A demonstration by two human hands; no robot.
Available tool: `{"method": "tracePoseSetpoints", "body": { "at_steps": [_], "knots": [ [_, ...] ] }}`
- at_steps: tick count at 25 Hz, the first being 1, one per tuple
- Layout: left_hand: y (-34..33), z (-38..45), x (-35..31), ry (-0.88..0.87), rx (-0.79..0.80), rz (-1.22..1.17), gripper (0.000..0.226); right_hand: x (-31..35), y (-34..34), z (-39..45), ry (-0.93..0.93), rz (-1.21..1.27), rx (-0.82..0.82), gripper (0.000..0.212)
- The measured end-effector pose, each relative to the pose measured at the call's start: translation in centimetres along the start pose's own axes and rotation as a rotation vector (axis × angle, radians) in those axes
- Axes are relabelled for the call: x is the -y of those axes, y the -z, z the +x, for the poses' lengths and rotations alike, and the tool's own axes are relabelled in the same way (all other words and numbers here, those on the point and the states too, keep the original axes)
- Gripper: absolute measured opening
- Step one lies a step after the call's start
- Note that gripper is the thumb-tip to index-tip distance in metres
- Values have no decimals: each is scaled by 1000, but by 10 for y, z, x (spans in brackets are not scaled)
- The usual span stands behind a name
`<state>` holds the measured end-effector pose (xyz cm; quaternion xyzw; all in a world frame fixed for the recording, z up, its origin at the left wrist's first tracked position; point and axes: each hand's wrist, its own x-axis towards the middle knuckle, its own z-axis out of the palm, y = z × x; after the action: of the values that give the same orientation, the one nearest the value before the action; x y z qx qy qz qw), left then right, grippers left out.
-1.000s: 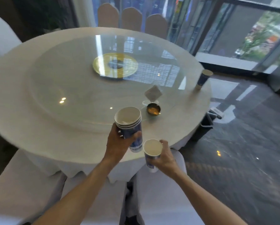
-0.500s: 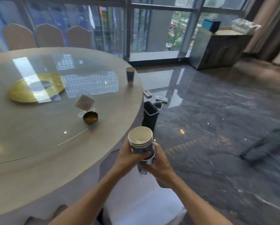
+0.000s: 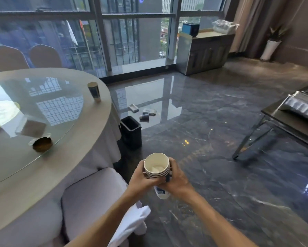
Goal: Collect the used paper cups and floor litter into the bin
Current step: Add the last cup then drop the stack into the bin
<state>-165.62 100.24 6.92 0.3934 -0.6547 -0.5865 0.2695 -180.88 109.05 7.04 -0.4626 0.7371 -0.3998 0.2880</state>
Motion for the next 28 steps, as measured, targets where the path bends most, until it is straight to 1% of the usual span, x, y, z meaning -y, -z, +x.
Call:
{"method": "tracePoseSetpoints", "body": {
  "at_steps": [1, 3, 4, 5, 8, 11, 15, 18, 19, 21, 22, 24, 26, 28],
  "knots": [
    [-16, 2, -4, 6, 7, 3, 74, -7, 15, 0, -18, 0, 9, 82],
    [-43, 12, -7, 22, 16, 1, 75, -24, 40, 4, -55, 5, 14, 96],
    [-55, 20, -8, 29, 23, -1, 75, -33, 50, 9, -69, 14, 14, 100],
    [-65, 29, -9, 39, 28, -3, 75, -42, 57, 15, -81, 22, 7, 99],
    [-83, 58, -7, 70, 48, 8, 72, -56, 69, 37, -125, 46, 10, 87],
    [-105, 108, 6, 125, 32, -3, 66, -78, 81, 76, -169, 85, 30, 79],
    [-140, 206, 28, 230, 4, -84, 51, -121, 105, 161, -310, 175, 34, 73],
    [-157, 259, 30, 302, 66, -106, 42, -145, 127, 212, -398, 184, 61, 76],
    [-160, 277, 28, 319, 67, -119, 42, -150, 134, 233, -416, 174, 84, 73],
    [-159, 317, 16, 313, 50, -129, 47, -148, 147, 282, -425, 176, 128, 65],
    [-155, 338, 11, 308, 28, -136, 51, -145, 152, 307, -400, 178, 144, 63],
    [-144, 373, -1, 322, -45, -148, 52, -138, 153, 351, -386, 195, 185, 58],
    [-132, 409, -9, 324, -121, -134, 49, -133, 147, 397, -362, 188, 214, 57],
    [-118, 441, -12, 332, -191, -144, 50, -127, 138, 440, -332, 209, 247, 60]
  ]
}}
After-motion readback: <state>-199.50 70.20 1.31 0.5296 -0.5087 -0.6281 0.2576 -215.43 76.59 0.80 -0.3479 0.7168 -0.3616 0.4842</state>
